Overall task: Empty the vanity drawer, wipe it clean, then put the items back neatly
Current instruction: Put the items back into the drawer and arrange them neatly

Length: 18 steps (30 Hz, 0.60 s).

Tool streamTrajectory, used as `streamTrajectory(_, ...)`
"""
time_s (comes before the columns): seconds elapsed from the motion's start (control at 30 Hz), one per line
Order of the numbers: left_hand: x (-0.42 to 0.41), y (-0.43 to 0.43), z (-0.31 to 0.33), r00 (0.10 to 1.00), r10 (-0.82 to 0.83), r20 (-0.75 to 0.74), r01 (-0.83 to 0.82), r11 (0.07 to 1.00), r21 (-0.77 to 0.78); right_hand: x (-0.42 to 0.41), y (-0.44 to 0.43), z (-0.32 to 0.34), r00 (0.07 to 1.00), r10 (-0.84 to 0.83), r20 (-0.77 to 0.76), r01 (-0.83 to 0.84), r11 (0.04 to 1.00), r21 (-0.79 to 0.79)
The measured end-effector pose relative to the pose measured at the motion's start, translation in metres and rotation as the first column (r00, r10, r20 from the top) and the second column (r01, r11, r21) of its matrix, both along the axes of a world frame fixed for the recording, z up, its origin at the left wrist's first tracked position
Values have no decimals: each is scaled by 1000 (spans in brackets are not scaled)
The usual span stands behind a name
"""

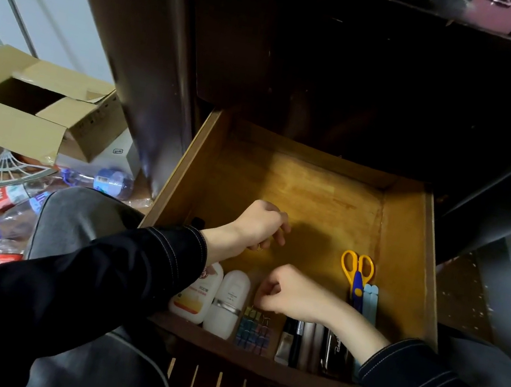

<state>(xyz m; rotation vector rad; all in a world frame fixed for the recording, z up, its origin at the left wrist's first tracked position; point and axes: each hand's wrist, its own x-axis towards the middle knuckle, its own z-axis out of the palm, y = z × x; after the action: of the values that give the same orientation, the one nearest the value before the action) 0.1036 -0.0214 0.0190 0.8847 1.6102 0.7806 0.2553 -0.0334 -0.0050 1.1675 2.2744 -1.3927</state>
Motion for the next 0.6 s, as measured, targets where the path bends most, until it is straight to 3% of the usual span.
streamTrajectory(0.6, -2, -1, 4, 996, 38, 87, -32, 997, -71, -1, -2, 2, 996, 79, 43, -80, 996, 32)
